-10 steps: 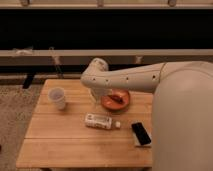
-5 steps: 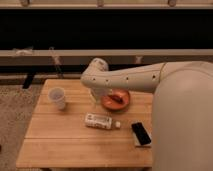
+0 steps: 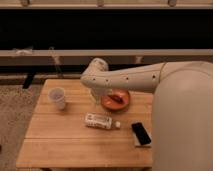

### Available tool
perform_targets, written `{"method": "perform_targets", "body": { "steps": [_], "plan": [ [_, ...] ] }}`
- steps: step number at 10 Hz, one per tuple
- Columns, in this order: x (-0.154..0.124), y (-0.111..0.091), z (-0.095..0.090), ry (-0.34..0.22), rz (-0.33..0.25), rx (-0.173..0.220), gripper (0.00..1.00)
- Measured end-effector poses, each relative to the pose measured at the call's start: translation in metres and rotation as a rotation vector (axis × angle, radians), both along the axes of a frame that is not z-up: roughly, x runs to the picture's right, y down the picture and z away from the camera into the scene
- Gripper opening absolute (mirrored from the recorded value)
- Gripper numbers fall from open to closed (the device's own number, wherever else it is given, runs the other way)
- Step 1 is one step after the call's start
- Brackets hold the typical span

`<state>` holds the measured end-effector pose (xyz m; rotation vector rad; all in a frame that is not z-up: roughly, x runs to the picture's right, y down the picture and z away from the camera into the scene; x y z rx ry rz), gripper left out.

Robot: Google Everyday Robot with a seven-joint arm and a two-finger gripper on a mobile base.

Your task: Push the ceramic bowl across the table

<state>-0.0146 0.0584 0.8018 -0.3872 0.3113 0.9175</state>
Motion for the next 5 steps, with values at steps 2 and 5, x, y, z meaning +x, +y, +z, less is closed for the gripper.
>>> {"method": "perform_targets", "body": {
  "steps": [2,5],
  "plan": [
    [0.0000,0.0000,0.0000,0.000,0.000,0.000,0.80],
    [0.0001,0.0000,0.0000,0.000,0.000,0.000,0.80]
  ]
}}
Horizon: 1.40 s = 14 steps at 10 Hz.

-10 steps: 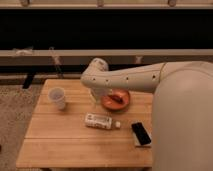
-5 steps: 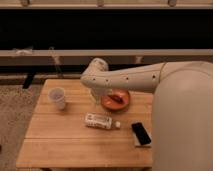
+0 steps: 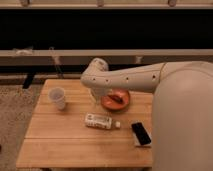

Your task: Push the ceramic bowl across the table

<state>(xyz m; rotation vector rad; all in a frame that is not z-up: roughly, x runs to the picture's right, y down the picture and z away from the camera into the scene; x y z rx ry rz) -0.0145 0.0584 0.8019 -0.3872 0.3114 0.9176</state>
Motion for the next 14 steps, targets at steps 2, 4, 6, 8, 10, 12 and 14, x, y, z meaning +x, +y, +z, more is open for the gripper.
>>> {"method": "perform_targets", "body": {
  "steps": [2,4,6,8,10,12,14],
  "plan": [
    [0.000,0.000,0.000,0.000,0.000,0.000,0.80],
    [0.000,0.000,0.000,0.000,0.000,0.000,0.80],
    [-0.001,0.000,0.001,-0.002,0.000,-0.003,0.80],
    [-0.001,-0.006,0.019,-0.008,0.007,-0.024,0.80],
    [-0.009,-0.010,0.050,-0.020,0.023,-0.056,0.80],
    [-0.026,-0.001,0.070,-0.033,0.032,-0.100,0.80],
    [-0.029,0.008,0.083,-0.035,0.045,-0.134,0.80]
  ]
}}
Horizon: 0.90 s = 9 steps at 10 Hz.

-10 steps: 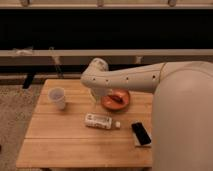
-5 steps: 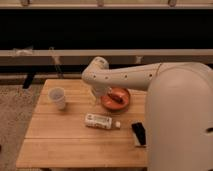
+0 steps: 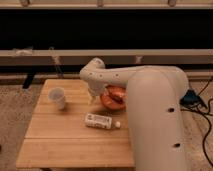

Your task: Push the ceramic bowl across the table

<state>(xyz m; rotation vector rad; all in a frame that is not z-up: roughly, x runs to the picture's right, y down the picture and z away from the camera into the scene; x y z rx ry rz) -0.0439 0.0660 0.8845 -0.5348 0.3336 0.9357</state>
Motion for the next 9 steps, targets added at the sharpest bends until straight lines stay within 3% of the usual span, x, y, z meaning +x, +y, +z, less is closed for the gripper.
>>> {"method": "perform_targets", "body": {
  "steps": [3,9],
  "plan": [
    [-0.001,0.016,0.017,0.000,0.042,-0.053,0.80],
    [0.005,0.031,0.028,-0.008,0.114,-0.118,0.80]
  ]
}}
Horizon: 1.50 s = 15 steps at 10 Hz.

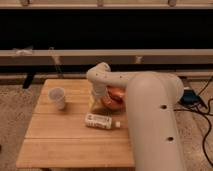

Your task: Push the ceramic bowl across the table

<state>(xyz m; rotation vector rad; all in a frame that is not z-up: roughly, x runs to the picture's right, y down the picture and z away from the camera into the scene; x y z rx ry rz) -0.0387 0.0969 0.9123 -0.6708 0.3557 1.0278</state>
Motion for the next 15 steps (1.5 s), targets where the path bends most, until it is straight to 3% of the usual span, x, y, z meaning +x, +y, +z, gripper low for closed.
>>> {"method": "perform_targets", "body": {
  "steps": [4,9,15],
  "plan": [
    [-0.038,0.004,0.005,-0.051,-0.028,-0.029,0.80],
    [-0.102,0.007,0.012,-0.163,-0.062,-0.064,0.80],
    [-0.141,0.019,-0.022,-0.287,-0.109,-0.062,0.80]
  ]
}}
